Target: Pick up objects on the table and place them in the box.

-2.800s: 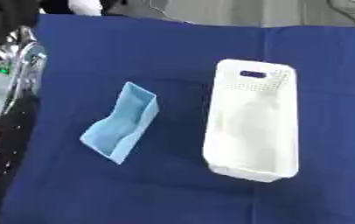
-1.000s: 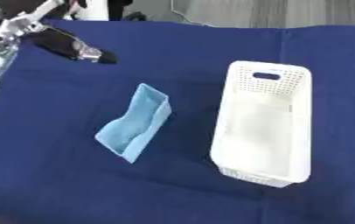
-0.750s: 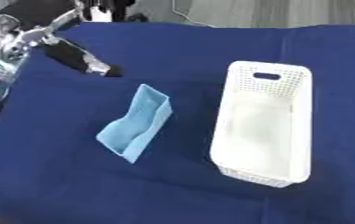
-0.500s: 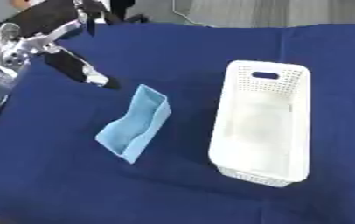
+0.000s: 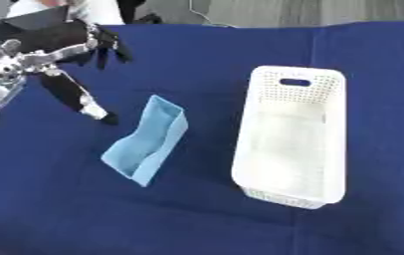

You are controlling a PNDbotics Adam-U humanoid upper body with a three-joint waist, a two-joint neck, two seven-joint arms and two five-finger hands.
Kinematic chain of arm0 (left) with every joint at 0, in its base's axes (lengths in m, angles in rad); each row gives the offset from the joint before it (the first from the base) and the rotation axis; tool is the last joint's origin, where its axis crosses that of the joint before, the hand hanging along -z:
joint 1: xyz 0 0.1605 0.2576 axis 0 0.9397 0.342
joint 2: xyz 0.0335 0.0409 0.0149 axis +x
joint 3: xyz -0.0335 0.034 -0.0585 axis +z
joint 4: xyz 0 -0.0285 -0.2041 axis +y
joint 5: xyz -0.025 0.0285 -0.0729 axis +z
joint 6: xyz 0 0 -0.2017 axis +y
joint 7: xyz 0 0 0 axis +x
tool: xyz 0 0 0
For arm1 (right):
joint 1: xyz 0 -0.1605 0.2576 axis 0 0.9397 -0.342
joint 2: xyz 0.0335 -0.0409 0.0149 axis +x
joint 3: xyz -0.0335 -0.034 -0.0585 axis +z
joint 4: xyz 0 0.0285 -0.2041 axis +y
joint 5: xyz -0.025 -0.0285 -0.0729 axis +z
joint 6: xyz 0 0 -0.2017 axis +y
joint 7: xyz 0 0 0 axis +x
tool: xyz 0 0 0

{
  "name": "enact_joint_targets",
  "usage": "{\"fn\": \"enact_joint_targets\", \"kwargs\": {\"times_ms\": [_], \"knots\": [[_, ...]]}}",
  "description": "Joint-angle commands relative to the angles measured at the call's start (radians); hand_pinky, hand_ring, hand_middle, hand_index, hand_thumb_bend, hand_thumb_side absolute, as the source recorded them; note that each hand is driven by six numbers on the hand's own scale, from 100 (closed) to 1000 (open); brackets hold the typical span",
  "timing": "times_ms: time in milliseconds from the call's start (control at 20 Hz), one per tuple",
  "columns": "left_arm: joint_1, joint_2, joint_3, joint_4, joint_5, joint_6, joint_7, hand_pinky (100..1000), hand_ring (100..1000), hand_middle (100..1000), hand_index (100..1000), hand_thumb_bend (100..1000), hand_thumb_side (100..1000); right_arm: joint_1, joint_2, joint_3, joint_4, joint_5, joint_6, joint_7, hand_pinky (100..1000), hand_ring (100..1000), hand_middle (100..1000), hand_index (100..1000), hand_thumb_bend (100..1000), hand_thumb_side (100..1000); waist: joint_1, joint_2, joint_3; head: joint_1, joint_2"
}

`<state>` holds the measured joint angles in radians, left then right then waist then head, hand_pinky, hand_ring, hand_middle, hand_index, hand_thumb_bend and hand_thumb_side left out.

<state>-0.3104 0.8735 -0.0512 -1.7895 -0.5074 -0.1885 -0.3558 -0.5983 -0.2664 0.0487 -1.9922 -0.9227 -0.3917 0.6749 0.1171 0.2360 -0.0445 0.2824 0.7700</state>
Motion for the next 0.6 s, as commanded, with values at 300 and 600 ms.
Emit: {"fn": "enact_joint_targets", "kwargs": {"times_ms": [300, 600], "knots": [[-0.037, -0.043, -0.009, -0.001, 0.001, -0.01, -0.023, 219, 452, 532, 766, 1000, 506, -0.012, -0.004, 0.0, -0.008, 0.003, 0.003, 0.008, 620, 742, 778, 779, 100, 679, -0.005, -0.004, -0.025, -0.012, 0.0], [-0.072, -0.091, -0.02, -0.003, -0.018, -0.018, -0.05, 212, 444, 529, 762, 1000, 518, -0.015, 0.001, 0.0, -0.008, 0.004, 0.008, 0.012, 619, 740, 778, 779, 100, 679, -0.002, 0.001, -0.047, -0.016, 0.0]]}}
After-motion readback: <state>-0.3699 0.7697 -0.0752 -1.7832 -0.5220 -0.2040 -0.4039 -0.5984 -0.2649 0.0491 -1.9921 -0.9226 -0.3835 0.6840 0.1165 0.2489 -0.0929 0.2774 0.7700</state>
